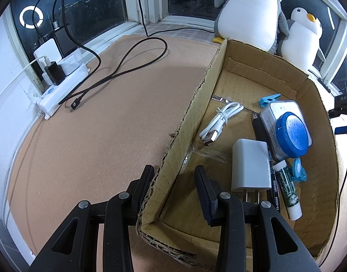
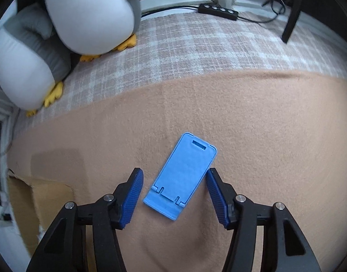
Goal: Organize rigid objects
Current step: 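Move the right gripper to the blue phone stand and grasp it, then carry the blue phone stand into the box and release it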
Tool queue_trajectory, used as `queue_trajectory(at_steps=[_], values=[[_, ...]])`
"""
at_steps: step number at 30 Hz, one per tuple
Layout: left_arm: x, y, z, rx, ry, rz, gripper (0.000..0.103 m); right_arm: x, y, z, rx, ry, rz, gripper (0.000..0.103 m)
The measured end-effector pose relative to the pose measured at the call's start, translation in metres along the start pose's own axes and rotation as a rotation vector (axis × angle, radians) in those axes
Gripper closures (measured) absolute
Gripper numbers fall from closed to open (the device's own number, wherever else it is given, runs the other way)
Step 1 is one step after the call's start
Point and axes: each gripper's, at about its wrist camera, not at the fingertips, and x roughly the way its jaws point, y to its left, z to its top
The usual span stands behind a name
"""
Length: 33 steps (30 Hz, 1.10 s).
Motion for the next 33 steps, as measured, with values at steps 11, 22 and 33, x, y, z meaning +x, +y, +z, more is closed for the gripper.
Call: queue_trajectory(at_steps=[11,22,33], values=[[0.000,0.001,0.000,0.000,0.000,-0.003,0.062,-0.004,0.025,-0.008,-0.224,-0.007,-0.042,0.066],[0.000,0.001,0.000,0.005,0.000,0.000,0.062,-0.026,-0.014,-0.037,-0.277,-0.015,0.096,0.069],[0.000,0.001,-0.001,0.010,-0.001,0.008,0.062,-0.049,-0.027,-0.048,-0.309,-0.102,0.113,0.069]])
